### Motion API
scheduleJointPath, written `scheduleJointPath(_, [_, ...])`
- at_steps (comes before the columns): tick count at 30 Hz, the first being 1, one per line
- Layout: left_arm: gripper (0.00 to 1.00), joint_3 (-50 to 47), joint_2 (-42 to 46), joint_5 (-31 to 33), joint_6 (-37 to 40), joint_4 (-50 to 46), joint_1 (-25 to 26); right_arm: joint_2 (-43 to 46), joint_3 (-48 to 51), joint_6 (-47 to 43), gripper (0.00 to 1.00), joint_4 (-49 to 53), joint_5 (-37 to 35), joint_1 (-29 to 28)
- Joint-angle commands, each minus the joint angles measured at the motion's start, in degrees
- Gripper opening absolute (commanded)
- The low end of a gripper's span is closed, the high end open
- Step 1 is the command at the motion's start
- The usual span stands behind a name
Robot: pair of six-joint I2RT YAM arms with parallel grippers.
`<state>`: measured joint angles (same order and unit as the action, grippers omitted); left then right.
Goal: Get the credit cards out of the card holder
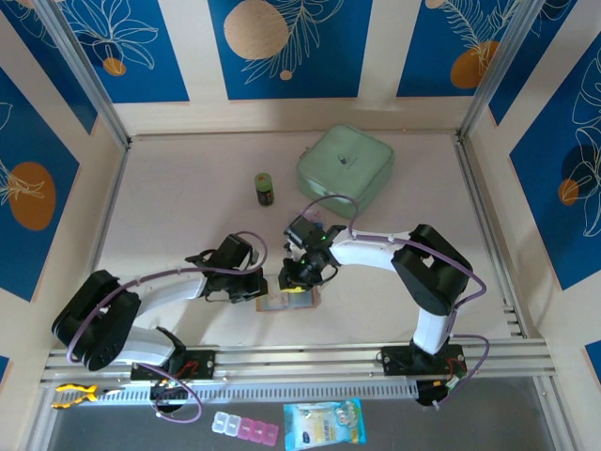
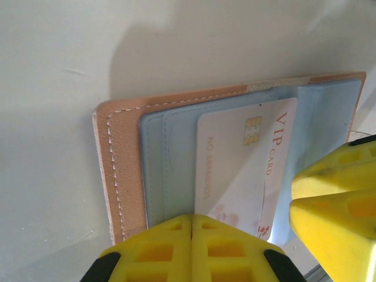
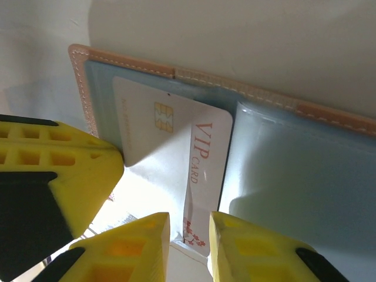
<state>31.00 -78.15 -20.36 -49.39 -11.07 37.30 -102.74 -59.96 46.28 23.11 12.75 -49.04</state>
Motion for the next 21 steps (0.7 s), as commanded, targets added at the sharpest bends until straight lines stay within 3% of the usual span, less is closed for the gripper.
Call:
scheduleJointPath(1, [0.00,-1.1,-1.3,-0.1,-0.4,0.1,0.3,1.0,1.3,1.1,0.26,-1.3,2.2,0.4])
scheduleJointPath(21, [0.00,-1.5,-1.6,0.7,-0.4,-0.8,0.4,-0.3,4.0,2.3,0.27,-5.1,4.8,1.6])
